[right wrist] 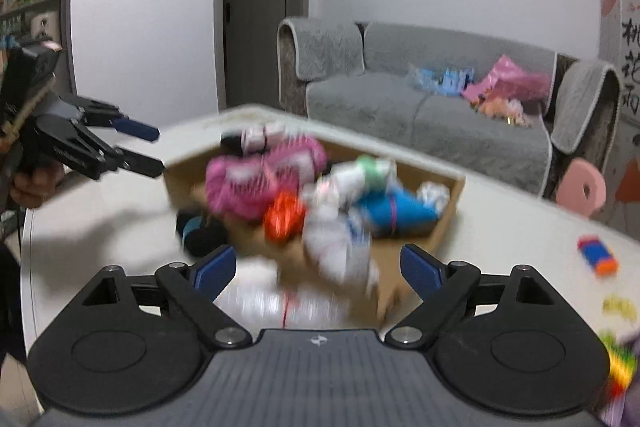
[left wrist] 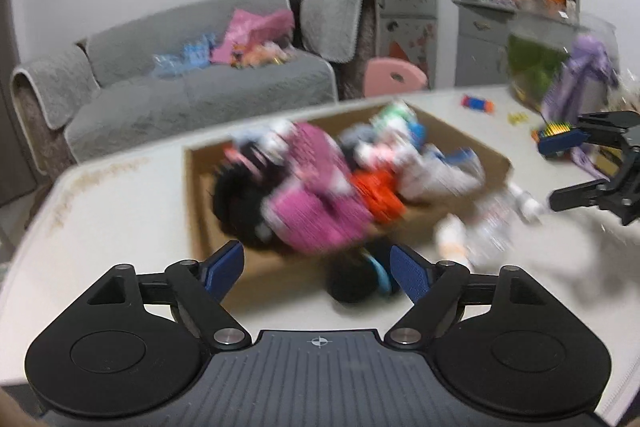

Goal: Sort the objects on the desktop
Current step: 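Move both tools back to the remaining socks on the table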

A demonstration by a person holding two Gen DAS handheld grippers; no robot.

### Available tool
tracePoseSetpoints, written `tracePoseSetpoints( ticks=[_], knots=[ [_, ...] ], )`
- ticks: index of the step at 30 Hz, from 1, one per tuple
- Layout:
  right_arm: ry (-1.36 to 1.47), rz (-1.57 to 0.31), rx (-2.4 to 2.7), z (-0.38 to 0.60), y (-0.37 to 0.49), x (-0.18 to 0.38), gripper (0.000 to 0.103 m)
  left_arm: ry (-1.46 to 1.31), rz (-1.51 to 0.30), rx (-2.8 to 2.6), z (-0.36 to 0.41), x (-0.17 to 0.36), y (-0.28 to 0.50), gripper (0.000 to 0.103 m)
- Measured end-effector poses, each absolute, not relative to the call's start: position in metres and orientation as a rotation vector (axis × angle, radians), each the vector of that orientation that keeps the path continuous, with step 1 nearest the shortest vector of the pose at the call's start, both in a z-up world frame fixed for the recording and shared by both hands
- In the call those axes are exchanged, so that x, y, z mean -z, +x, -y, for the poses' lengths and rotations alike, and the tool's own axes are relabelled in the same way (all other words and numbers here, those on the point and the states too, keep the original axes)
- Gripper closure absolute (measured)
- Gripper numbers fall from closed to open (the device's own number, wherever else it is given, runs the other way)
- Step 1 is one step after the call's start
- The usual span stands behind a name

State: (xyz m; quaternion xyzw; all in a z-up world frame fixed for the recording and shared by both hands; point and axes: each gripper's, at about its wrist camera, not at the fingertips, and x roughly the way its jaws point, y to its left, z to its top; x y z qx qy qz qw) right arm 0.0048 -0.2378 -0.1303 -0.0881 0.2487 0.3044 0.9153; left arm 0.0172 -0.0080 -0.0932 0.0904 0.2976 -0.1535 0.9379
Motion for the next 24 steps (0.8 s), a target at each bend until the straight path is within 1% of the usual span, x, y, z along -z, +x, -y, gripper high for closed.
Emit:
tracePoseSetpoints(
  ticks=[8,11,19,24],
  knots=[
    [-0.198,-0.568,-0.617,0.243,0.016,0.159,0.016,0.168,-0.708,0.326,0.046,0.129,0.021,0.018],
    [-0.219,-0.561,-0.632,0.243,0.026,0.161,0.016,0.158,-0.713,0.314,0.052,0.132,0.028,0.018],
    [-0.307,-0.624,-0.697,0.243,0.042,0.181,0.016,0.122,-0.715,0.242,0.059,0.143,0.043,0.018],
    [-0.304,-0.645,-0.717,0.246,0.049,0.183,0.016,0.144,-0.72,0.22,0.062,0.155,0.044,0.017]
  ],
)
